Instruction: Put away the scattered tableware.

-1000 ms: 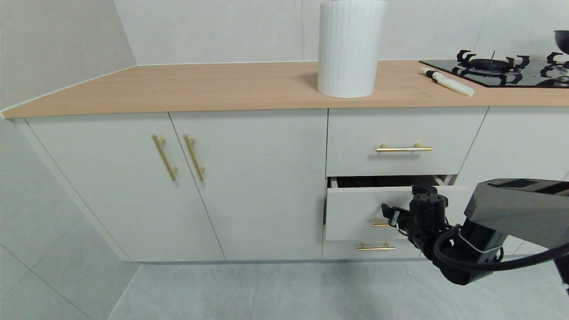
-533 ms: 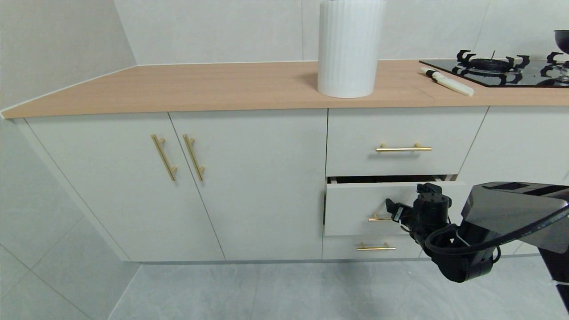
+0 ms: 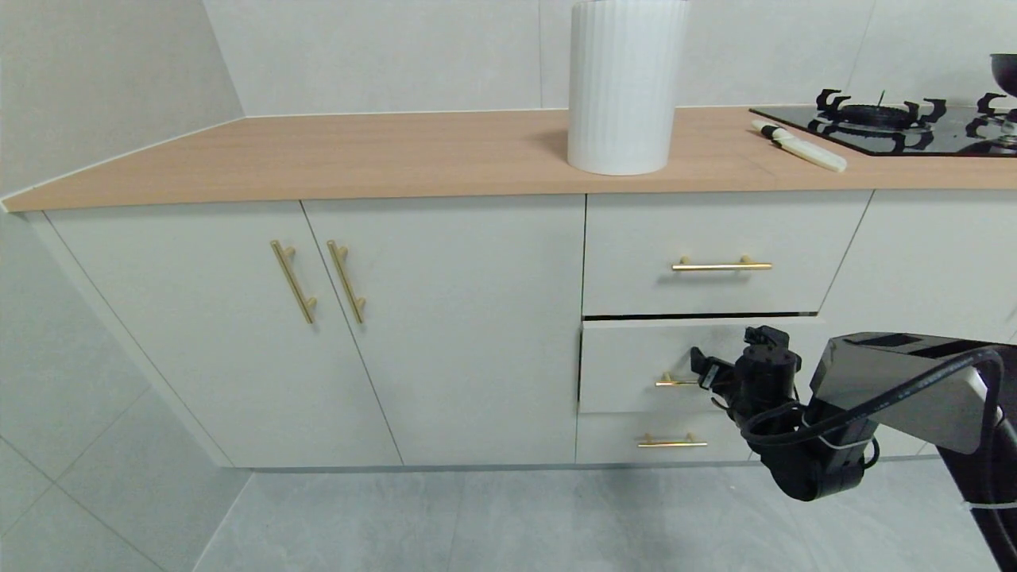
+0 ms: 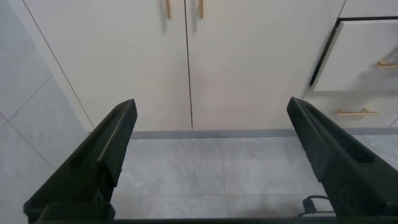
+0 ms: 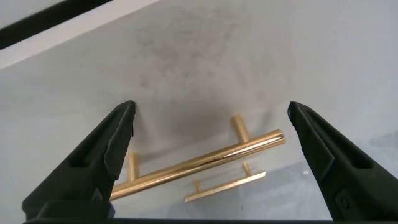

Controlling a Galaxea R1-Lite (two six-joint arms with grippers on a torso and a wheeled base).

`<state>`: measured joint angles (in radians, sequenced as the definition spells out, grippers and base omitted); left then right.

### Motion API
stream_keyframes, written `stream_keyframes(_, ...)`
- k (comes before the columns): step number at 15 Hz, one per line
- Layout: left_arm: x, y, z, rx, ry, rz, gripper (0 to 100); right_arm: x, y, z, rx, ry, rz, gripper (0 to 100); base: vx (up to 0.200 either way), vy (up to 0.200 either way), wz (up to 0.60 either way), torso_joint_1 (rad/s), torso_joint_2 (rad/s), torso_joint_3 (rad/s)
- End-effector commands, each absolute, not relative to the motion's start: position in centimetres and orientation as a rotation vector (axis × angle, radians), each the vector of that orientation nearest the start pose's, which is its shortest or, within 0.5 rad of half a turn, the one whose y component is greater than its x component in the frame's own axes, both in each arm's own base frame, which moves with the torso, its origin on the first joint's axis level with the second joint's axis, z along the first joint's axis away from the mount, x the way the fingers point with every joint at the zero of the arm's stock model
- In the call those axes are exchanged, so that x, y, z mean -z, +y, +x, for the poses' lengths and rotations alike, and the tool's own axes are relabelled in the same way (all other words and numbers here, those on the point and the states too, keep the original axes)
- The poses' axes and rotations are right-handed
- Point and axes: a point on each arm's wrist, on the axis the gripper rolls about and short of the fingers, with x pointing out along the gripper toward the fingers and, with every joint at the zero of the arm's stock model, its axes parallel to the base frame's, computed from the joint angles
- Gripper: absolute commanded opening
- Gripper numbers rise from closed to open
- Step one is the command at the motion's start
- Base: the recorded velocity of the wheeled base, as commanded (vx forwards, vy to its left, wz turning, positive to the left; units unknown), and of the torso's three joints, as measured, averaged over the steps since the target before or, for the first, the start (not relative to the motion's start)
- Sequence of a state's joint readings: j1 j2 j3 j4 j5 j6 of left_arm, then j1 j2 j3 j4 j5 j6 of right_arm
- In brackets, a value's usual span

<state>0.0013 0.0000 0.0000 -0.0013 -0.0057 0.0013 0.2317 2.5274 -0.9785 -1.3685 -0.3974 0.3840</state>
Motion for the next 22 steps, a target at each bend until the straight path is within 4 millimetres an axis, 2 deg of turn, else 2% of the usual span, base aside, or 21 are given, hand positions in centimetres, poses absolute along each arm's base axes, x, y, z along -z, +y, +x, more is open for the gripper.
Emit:
stream_keyframes(1, -7.6, 0.0, -2.3, 0.005, -0.002, 0.002, 100, 2.0, 8.6, 42.0, 0.203, 0.125, 0.33, 100, 0.0, 0.0, 0.0, 0.0, 0.0, 0.0)
stream_keyframes(7, -7.6, 0.0, -2.3, 0.005, -0.002, 0.002, 100, 1.6, 7.0, 43.0, 0.237, 0.088, 0.342, 100, 0.0, 0.0, 0.0, 0.0, 0.0, 0.0)
stream_keyframes(17, -7.6, 0.0, -2.3, 0.005, -0.002, 0.002, 100, 1.5, 6.9, 43.5, 0.238, 0.071, 0.348, 100, 0.0, 0.0, 0.0, 0.0, 0.0, 0.0)
stream_keyframes(20, -7.6, 0.0, -2.3, 0.005, -0.002, 0.002, 100, 1.2, 6.8, 43.0, 0.238, 0.081, 0.34, 100, 0.0, 0.0, 0.0, 0.0, 0.0, 0.0)
stream_keyframes(22, -7.6, 0.0, -2.3, 0.005, 0.0, 0.002, 100, -0.8, 6.7, 41.5, 0.223, 0.088, 0.331, 100, 0.0, 0.0, 0.0, 0.0, 0.0, 0.0)
